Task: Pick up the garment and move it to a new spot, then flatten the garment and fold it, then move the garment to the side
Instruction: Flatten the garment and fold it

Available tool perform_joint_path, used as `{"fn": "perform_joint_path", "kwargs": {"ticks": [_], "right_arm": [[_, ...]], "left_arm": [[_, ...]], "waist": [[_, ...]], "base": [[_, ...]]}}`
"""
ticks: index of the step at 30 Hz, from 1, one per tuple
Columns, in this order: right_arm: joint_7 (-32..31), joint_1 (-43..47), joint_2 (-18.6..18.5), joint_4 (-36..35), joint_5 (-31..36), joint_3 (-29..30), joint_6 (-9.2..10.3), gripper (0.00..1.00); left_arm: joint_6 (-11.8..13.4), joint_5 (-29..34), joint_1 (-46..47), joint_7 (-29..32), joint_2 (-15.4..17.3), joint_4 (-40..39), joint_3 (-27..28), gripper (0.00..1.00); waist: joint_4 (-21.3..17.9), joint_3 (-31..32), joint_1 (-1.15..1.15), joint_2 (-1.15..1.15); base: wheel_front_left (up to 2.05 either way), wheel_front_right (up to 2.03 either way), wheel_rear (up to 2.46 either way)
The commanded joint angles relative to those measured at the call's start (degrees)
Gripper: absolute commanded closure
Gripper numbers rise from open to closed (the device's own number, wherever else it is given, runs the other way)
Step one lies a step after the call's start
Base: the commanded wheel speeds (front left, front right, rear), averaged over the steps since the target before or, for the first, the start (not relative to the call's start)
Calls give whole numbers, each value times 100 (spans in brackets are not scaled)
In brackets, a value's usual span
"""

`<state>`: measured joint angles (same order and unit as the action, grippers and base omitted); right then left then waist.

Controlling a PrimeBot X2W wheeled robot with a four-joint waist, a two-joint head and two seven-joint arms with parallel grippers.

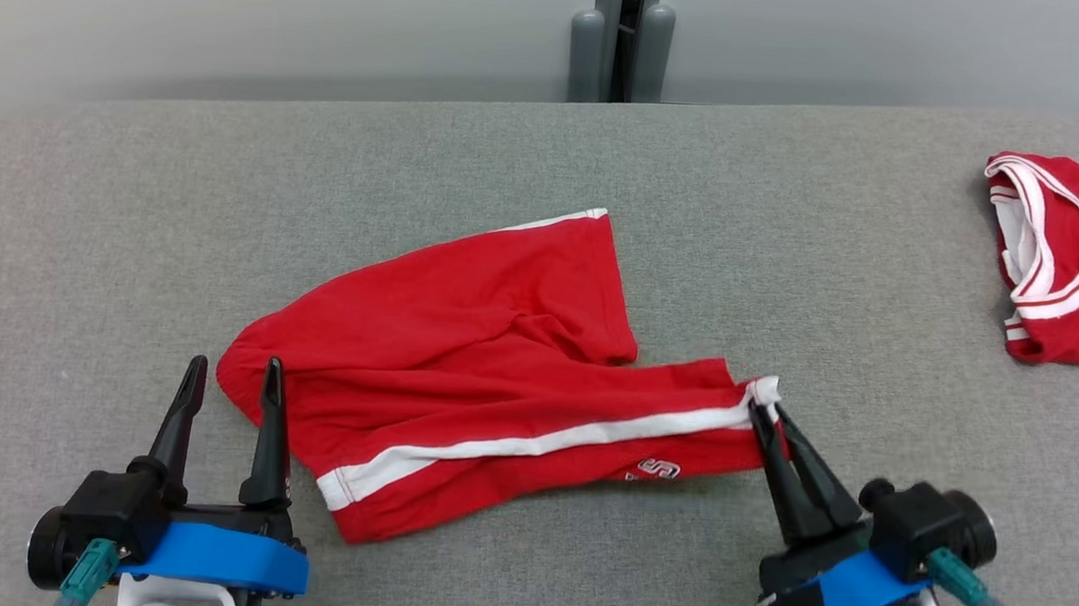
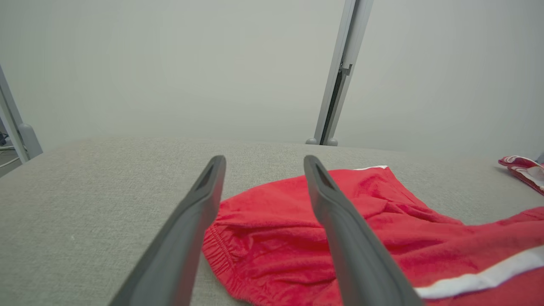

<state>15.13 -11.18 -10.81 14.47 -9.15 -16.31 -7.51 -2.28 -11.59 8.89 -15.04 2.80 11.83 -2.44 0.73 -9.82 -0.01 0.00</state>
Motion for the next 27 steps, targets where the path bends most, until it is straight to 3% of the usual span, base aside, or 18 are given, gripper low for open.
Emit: {"fn": "perform_joint_path", "kwargs": {"ticks": [1, 5, 6, 7, 8, 14, 19, 27], "right_arm": [[-4, 225, 37, -96, -47, -10, 5, 100], [-4, 679, 48, -196, -55, -9, 5, 99], [-4, 756, 55, -201, -34, -11, 5, 82], [-4, 823, 65, -224, -19, -13, 5, 53], [-4, 878, 81, -258, 1, 22, 5, 0], [-4, 944, 119, -658, 35, 254, 5, 0], [-4, 665, -57, -898, 166, 397, 5, 0], [-321, -252, -400, -317, 212, 156, 5, 0]], "left_arm": [[-28, -10, -74, -18, 22, 4, 15, 0], [-45, -21, -130, -17, 22, 16, 18, 0], [-46, -19, -152, -18, 22, 18, 20, 0], [-41, -17, -167, -18, 22, 21, 20, 0], [-41, -16, -177, -18, 22, 22, 25, 0], [-44, -18, -215, -17, 22, 23, 17, 0], [-55, -32, -205, -17, 22, 37, -13, 0], [-80, -45, -132, -18, 21, 32, -51, 0]], "waist": [[-66, 50, 1, 0], [-153, 83, 1, 0], [-171, 94, 1, 0], [-183, 102, 1, 0], [-197, 114, 1, 0], [-230, 165, 1, 0], [-196, 196, 1, 0], [-63, 145, 1, 0]], "base": [[0, 0, 0], [0, 0, 0], [0, 0, 0], [0, 0, 0], [0, 0, 0], [0, 0, 0], [0, 0, 0], [0, 0, 0]]}}
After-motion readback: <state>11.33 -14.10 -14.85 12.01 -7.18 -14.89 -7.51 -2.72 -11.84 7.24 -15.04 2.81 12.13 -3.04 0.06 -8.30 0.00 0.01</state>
